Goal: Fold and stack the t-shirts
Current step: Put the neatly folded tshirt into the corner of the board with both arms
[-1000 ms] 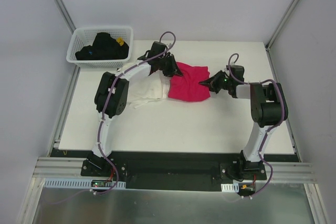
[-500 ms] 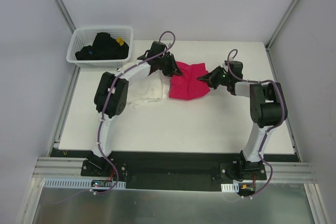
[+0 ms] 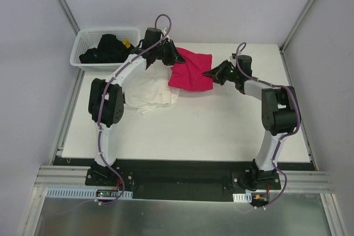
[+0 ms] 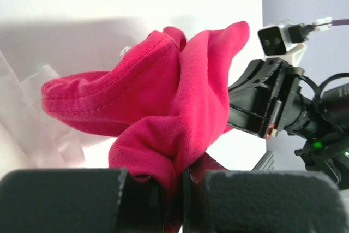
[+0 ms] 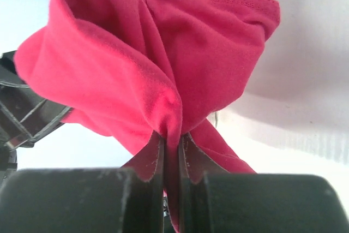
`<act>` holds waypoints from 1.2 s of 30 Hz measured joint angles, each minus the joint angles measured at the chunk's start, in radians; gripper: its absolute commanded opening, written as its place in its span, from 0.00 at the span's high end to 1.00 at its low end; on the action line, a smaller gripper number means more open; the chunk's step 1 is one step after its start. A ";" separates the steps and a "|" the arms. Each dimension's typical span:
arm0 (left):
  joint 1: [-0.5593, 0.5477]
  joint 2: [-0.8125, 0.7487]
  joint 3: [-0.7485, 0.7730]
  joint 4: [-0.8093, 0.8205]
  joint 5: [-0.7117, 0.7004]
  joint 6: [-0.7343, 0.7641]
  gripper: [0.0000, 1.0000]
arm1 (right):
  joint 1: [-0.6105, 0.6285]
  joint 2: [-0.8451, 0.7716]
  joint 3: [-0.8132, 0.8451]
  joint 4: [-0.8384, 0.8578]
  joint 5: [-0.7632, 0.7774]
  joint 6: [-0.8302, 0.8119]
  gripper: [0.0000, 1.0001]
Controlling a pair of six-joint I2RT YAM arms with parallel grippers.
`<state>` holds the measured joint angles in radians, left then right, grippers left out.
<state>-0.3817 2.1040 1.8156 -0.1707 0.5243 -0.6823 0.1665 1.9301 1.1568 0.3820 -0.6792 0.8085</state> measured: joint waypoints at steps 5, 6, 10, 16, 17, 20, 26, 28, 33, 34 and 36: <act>0.005 -0.033 0.034 -0.018 0.000 0.018 1.00 | 0.021 0.000 0.051 -0.030 0.008 0.001 0.99; 0.007 -0.039 0.035 -0.024 0.000 0.021 1.00 | 0.026 0.000 0.065 -0.039 0.011 0.001 0.99; 0.017 -0.062 0.035 -0.053 -0.006 0.036 1.00 | 0.050 0.000 0.131 -0.080 0.019 -0.001 0.99; 0.048 -0.105 0.035 -0.082 -0.021 0.044 1.00 | 0.105 0.004 0.237 -0.135 0.037 -0.005 0.99; 0.051 -0.116 0.035 -0.088 -0.026 0.045 1.00 | 0.113 0.007 0.253 -0.141 0.038 -0.005 0.99; 0.071 -0.153 0.032 -0.115 -0.042 0.053 1.00 | 0.137 0.024 0.302 -0.161 0.043 -0.005 0.99; 0.109 -0.273 -0.050 -0.136 -0.090 0.085 1.00 | 0.182 0.058 0.384 -0.205 0.047 -0.009 0.99; 0.122 -0.313 -0.087 -0.141 -0.101 0.094 1.00 | 0.199 0.063 0.396 -0.217 0.047 -0.012 0.99; 0.159 -0.432 -0.230 -0.148 -0.143 0.104 1.00 | 0.235 0.066 0.412 -0.240 0.047 -0.019 0.99; 0.164 -0.450 -0.253 -0.151 -0.145 0.105 1.00 | 0.242 0.067 0.415 -0.244 0.047 -0.020 0.99; 0.182 -0.491 -0.307 -0.153 -0.161 0.111 1.00 | 0.256 0.072 0.425 -0.253 0.047 -0.024 0.99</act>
<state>-0.1997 1.6135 1.5085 -0.3233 0.3630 -0.5716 0.4225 2.0022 1.5814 0.1291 -0.6327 0.7849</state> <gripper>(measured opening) 0.059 0.067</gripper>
